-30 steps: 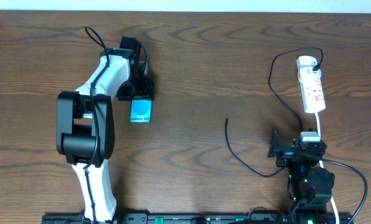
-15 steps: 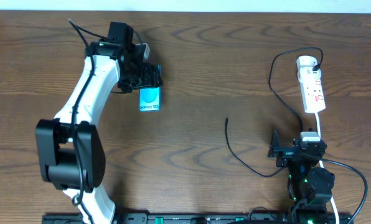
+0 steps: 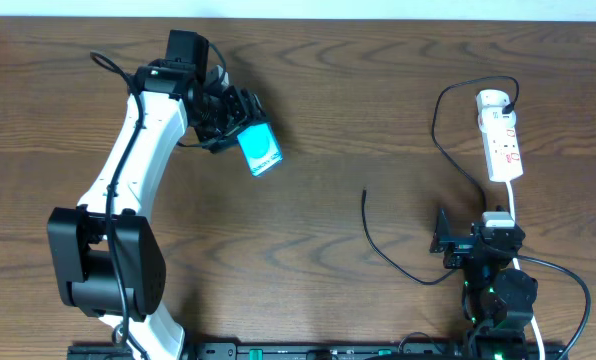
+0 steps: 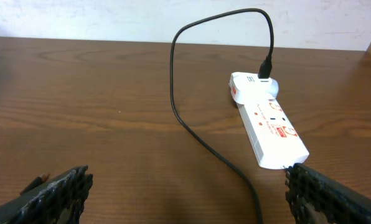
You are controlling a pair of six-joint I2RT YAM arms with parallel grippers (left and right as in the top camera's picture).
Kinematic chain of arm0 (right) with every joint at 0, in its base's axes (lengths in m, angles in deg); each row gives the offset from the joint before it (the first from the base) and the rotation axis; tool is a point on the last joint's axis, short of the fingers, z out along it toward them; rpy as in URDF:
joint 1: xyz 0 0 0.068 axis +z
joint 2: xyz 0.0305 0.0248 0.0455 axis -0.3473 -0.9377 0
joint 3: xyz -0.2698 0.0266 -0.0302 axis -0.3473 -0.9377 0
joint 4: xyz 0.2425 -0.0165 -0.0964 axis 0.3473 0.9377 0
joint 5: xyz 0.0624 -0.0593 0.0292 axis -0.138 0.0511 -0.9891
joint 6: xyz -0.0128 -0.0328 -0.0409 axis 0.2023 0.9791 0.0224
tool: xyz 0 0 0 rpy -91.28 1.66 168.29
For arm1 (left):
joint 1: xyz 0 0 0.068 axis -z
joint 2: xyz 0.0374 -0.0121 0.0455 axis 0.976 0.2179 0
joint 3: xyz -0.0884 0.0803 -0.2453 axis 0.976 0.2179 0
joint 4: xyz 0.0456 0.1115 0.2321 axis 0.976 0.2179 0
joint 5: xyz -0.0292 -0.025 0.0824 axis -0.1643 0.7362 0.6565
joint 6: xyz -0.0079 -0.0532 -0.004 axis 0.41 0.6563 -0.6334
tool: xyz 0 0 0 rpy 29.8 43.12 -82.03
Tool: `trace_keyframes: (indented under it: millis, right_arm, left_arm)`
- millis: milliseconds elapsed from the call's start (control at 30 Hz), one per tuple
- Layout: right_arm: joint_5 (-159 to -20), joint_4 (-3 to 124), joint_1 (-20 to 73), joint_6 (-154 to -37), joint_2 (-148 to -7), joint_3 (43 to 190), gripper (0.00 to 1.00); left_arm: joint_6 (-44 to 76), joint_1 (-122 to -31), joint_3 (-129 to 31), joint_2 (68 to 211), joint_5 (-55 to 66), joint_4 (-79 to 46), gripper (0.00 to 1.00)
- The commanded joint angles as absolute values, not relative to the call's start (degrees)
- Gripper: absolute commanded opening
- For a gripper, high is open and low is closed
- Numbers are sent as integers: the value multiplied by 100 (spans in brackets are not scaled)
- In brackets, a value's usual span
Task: Plug charger to phone and switch on socket
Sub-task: 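Lift the phone with the left gripper and tilt it upright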
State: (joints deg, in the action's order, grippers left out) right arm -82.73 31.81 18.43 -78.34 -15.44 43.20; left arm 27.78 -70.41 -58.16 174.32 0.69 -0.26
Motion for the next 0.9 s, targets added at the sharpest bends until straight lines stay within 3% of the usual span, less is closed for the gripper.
trace_keyframes:
  millis: [0, 567, 867]
  right_arm:
    - [-8244, 3208, 1892, -7931, -1509, 4311, 99]
    - [-8244, 3208, 1892, -7928, -1509, 4311, 99]
    - [-8244, 3208, 1892, -7931, -1509, 4311, 99]
  left_arm:
    - [3817, -7209, -5827, 17277, -1000, -30, 8]
    - [6571, -8036, -5827, 17277, -3922, -30, 7]
    - [6769, -8036, -5827, 17277, -4541, -28, 7]
